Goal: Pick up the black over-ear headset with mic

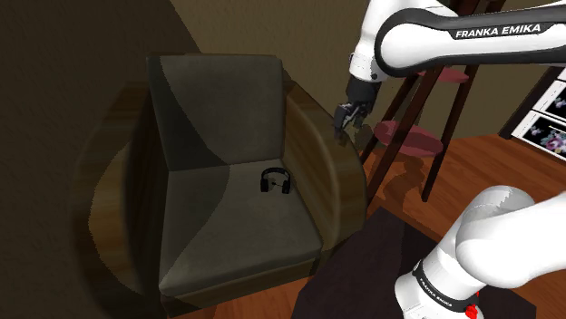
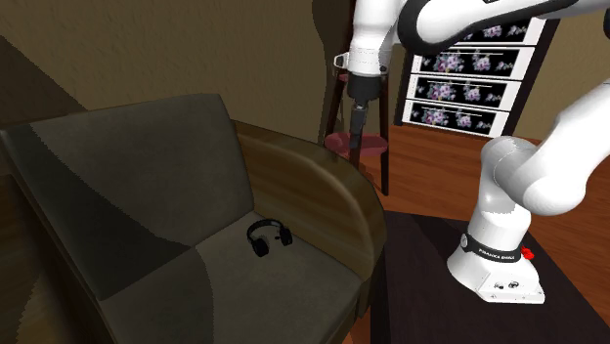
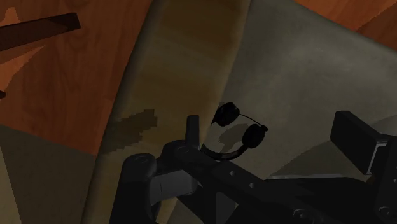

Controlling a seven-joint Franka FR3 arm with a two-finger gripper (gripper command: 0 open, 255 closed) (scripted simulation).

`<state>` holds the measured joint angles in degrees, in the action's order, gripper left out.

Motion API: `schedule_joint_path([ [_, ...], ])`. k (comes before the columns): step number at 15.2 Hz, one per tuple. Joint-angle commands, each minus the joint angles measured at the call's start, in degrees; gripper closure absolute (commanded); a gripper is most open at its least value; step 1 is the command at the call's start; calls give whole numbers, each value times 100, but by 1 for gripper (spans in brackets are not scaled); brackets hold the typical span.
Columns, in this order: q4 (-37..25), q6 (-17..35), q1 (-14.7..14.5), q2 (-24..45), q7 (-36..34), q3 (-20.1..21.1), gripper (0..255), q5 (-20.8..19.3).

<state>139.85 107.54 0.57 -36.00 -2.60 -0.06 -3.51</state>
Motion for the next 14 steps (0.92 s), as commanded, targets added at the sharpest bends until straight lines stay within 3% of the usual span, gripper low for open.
schedule_joint_path([
  [1, 176, 475, -9, 245, -273, 129, 0, 36],
  [8, 271, 1960, 76, 1497, -1084, 450, 0, -40],
  [14, -38, 3050, 200, 2803, -1908, 688, 0, -373],
])
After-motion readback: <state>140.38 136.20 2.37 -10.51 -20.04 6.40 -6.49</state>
